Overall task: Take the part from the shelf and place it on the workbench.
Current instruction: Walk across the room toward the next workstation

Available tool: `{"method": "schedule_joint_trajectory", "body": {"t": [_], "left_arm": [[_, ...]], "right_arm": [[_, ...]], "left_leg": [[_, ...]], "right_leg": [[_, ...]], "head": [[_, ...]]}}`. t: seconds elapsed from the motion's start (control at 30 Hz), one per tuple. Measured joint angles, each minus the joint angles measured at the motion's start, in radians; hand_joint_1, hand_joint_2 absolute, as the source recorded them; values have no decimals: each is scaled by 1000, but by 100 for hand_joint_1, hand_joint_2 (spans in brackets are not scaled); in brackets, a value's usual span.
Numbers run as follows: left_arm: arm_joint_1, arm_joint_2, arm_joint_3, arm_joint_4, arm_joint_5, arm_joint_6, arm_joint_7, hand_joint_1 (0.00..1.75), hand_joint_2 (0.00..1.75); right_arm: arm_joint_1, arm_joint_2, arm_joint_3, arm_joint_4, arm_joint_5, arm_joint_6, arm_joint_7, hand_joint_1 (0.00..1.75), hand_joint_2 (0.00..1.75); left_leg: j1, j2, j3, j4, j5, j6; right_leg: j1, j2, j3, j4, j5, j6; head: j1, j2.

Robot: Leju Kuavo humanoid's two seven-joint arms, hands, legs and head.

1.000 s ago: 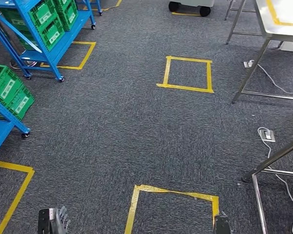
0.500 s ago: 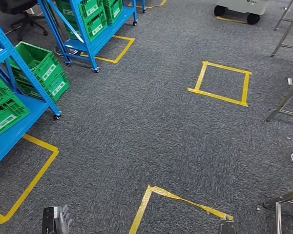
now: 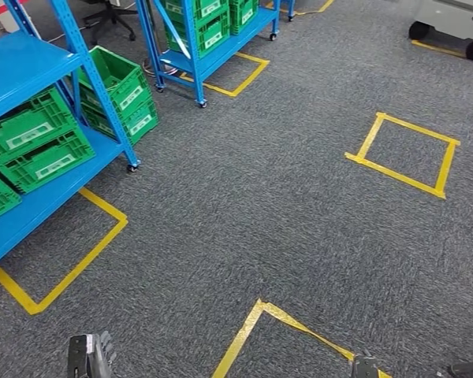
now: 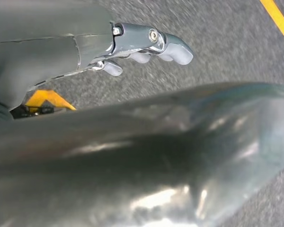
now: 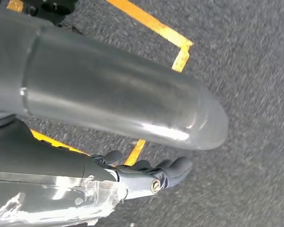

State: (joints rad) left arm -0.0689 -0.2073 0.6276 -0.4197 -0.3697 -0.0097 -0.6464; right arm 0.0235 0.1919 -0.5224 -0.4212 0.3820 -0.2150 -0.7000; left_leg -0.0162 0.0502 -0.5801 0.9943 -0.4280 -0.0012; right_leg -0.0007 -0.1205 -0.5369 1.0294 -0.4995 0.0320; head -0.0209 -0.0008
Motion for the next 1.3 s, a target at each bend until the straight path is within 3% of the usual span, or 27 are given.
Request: {"method": "schedule_joint_trajectory", "body": {"t": [0.07, 0.13, 0.2, 0.23, 0.27, 0.3, 0.33, 0.4, 0.47, 0.53, 0.6, 0.67, 0.7, 0.73, 0.77, 0.8, 0.83, 0.9, 0.97, 1.0, 1.07, 1.13, 1.2, 1.27, 1.3], "left_arm": [[7, 2, 1, -3, -2, 1, -2, 0, 0], [7, 2, 3, -6, -5, 0, -4, 0, 0], [5, 2, 6, -8, -10, -1, -4, 0, 0], [5, 1, 8, -9, -12, -2, -4, 0, 0], [7, 1, 10, -9, -14, -2, -4, 0, 0], [9, 1, 12, -9, -15, -2, -4, 0, 0], [9, 1, 13, -9, -15, -2, -4, 0, 0], [9, 1, 15, -10, -15, -3, -4, 0, 0], [8, 1, 17, -12, -15, -5, -4, 0, 0], [11, 3, 20, -13, -16, -8, -4, 0, 0], [15, 6, 22, -14, -17, -13, -4, 0, 0], [11, 6, 23, -14, -20, -20, -4, 0, 0], [9, 6, 23, -15, -22, -23, -4, 0, 0], [8, 5, 23, -15, -24, -24, -4, 0, 0], [10, 5, 23, -15, -26, -25, -4, 0, 0], [12, 5, 24, -15, -26, -26, -4, 0, 0], [13, 6, 24, -16, -26, -26, -4, 0, 0], [13, 6, 25, -19, -27, -27, -5, 0, 0], [9, 6, 26, -23, -30, -27, -7, 0, 0], [8, 6, 27, -24, -32, -27, -7, 0, 0], [13, 6, 32, -25, -34, -26, -8, 0, 0], [16, 6, 37, -26, -33, -24, -8, 0, 0], [14, 5, 40, -27, -33, -25, -9, 0, 0], [15, 4, 42, -27, -33, -27, -10, 0, 0], [17, 4, 43, -27, -33, -27, -10, 0, 0]], "right_arm": [[-6, 3, -7, -2, 16, -1, 0, 0, 0], [-8, 5, -15, -4, 30, -2, 0, 0, 0], [-6, 8, -25, -4, 45, -2, 0, 0, 0], [-5, 8, -32, -4, 52, -2, 0, 0, 0], [-4, 9, -38, -4, 58, -2, 0, 0, 0], [-4, 9, -43, -4, 61, -2, 0, 0, 0], [-5, 10, -46, -4, 63, -2, 0, 0, 0], [-7, 11, -53, -4, 65, -2, 0, 0, 0], [-8, 14, -60, -5, 73, -3, 0, 0, 0], [-8, 17, -66, -5, 84, -4, 0, 0, 0], [-8, 20, -70, -7, 92, -5, 0, 0, 0], [-7, 24, -75, -11, 99, -3, 0, 0, 0], [-5, 25, -79, -12, 103, -1, 0, 0, 0], [-4, 25, -83, -14, 107, 2, 0, 0, 0], [-3, 25, -87, -16, 112, 6, 0, 0, 0], [-3, 26, -90, -18, 116, 9, 0, 0, 0], [-4, 27, -92, -21, 120, 11, 0, 0, 0], [-6, 31, -94, -26, 130, 10, 0, 0, 0], [-7, 33, -98, -29, 139, 8, 0, 0, 0], [-8, 34, -101, -29, 142, 8, 0, 0, 0], [-13, 36, -106, -30, 146, 6, 0, 0, 0], [-17, 37, -109, -32, 151, 3, -1, 0, 0], [-15, 37, -114, -32, 153, 4, 0, 0, 0], [-11, 37, -119, -32, 154, 4, 0, 0, 0], [-9, 37, -121, -32, 154, 4, 0, 0, 0]], "left_leg": [[6, -21, 4, -8, 5, 10], [11, -38, 6, -10, 7, 16], [12, -60, 4, -10, 7, 19], [12, -74, 4, -10, 7, 20], [12, -89, 4, -9, 7, 20], [13, -103, 5, -9, 8, 19], [14, -118, 6, -8, 8, 17], [15, -146, 4, -3, 9, 9], [16, -168, -4, 0, 13, -3], [20, -186, -13, -2, 19, -16], [18, -155, -25, 15, 7, -26], [15, -92, -71, 111, -48, -35], [16, -73, -106, 182, -80, -39], [17, -65, -138, 247, -104, -40], [17, -62, -155, 283, -110, -41], [17, -61, -153, 281, -96, -39], [16, -57, -131, 239, -66, -36], [7, -15, -56, 99, -5, -24], [-3, 23, -12, 12, 14, -9], [-6, 24, -9, 0, 11, -4], [-3, -1, -8, -7, 13, 7], [4, -25, -4, -14, 18, 18], [9, -50, -3, -16, 21, 25], [10, -80, -3, -15, 21, 27], [11, -96, -2, -14, 21, 27]], "right_leg": [[-2, 33, -6, 20, -18, 11], [-4, 87, -35, 87, -57, 17], [-5, 110, -93, 206, -107, 21], [-5, 115, -121, 258, -123, 22], [-5, 117, -134, 278, -119, 22], [-6, 119, -128, 257, -95, 21], [-7, 126, -103, 201, -57, 20], [-15, 167, -42, 67, -1, 19], [-17, 196, -11, 7, 9, 12], [-15, 183, -9, 5, 12, -1], [-16, 163, -8, 1, 16, -13], [-14, 135, -7, -2, 17, -23], [-13, 119, -7, -2, 16, -26], [-11, 103, -7, -2, 15, -28], [-10, 88, -7, -2, 14, -29], [-9, 74, -6, -2, 13, -30], [-8, 62, -4, -2, 11, -29], [-4, 38, 2, -1, 6, -26], [2, 17, 6, -1, -1, -18], [4, 5, 8, -3, -3, -14], [5, -5, 16, -5, -9, -4], [2, 40, 0, 38, -39, 6], [-3, 99, -58, 162, -100, 13], [-5, 116, -117, 271, -133, 18], [-6, 118, -125, 275, -120, 19]], "head": [[3, 0], [8, 0], [12, 0], [13, 0], [13, 0], [13, 0], [13, 0], [13, 0], [12, 0], [11, 0], [8, 0], [2, 0], [-1, 0], [-1, 0], [-1, 0], [-1, 0], [-1, 0], [-1, 0], [-1, 0], [-1, 0], [1, 0], [6, 0], [14, 0], [17, 0], [18, 0]]}}
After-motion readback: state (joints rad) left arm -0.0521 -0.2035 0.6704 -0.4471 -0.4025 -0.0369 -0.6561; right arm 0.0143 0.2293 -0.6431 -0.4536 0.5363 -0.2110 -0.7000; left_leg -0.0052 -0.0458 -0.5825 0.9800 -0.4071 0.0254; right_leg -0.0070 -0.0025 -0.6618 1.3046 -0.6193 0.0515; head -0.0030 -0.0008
